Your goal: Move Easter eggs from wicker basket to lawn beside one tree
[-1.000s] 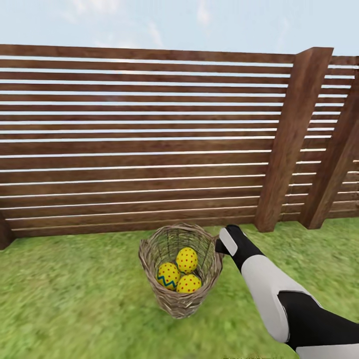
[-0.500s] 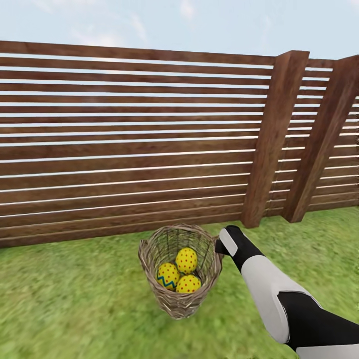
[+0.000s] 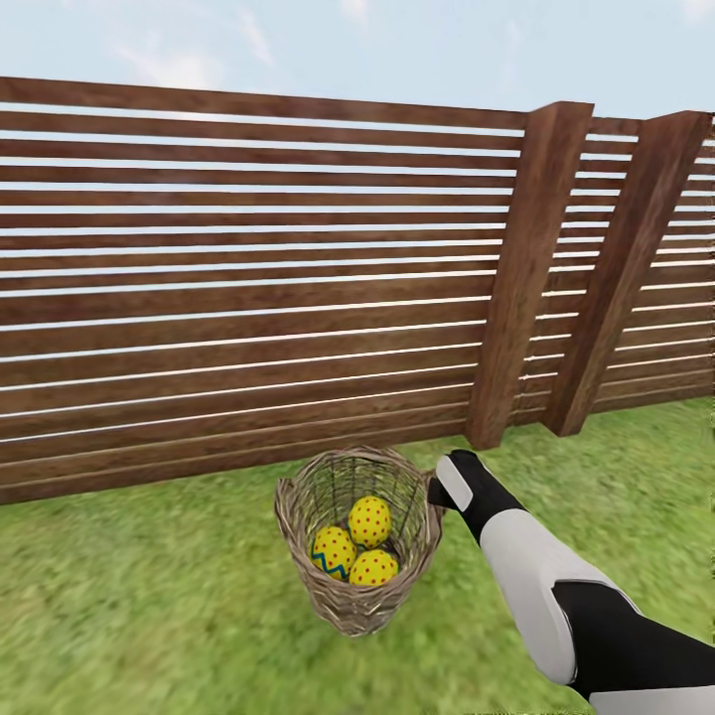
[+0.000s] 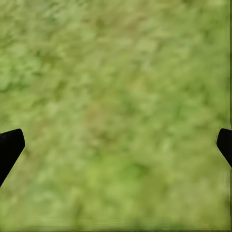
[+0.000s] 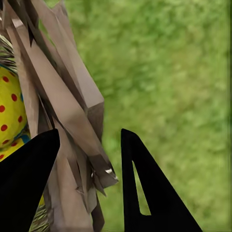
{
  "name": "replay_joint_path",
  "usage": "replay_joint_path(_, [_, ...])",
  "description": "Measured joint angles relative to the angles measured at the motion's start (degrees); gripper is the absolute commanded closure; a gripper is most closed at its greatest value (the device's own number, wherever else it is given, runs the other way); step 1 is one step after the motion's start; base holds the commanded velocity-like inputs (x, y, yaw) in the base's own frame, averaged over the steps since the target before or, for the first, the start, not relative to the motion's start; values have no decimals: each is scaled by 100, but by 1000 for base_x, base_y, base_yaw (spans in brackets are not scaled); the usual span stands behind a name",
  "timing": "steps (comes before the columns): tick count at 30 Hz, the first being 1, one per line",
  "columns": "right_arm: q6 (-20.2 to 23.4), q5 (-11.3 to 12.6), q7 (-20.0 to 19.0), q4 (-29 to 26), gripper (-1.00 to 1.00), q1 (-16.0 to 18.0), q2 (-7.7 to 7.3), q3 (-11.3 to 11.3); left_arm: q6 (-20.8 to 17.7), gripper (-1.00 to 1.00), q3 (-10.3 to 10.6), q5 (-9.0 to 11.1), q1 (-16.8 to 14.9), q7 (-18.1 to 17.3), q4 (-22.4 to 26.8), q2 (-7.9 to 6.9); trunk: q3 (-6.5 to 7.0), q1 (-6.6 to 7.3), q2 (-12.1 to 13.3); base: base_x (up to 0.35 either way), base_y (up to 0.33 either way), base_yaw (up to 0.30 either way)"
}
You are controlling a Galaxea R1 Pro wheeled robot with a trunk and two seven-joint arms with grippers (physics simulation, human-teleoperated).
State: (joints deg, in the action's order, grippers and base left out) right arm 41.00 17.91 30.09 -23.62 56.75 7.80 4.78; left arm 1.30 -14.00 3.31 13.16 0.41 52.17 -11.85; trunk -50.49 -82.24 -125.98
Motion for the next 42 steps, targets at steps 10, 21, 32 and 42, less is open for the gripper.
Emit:
replay_joint_path(10, [16,1,-105,-12,100,-188,-20,7,-374,-100,7,3,1,6,131,8,90,220,401,0,0,-101])
replay_joint_path(21, [20,-15,-113,-57,100,-192,-13,-21,-621,-100,20,31,1,459,106,186,271,462,842,0,0,-11])
replay_joint_path(32, [21,-13,-123,-36,100,-201,-20,-10,-511,-100,28,1,-14,470,-47,559,469,703,1283,0,0,0])
replay_joint_path(42, [20,-11,-125,-43,100,-226,-19,-16,428,-100,18,62,-190,471,-1541,573,648,923,1684,0,0,0])
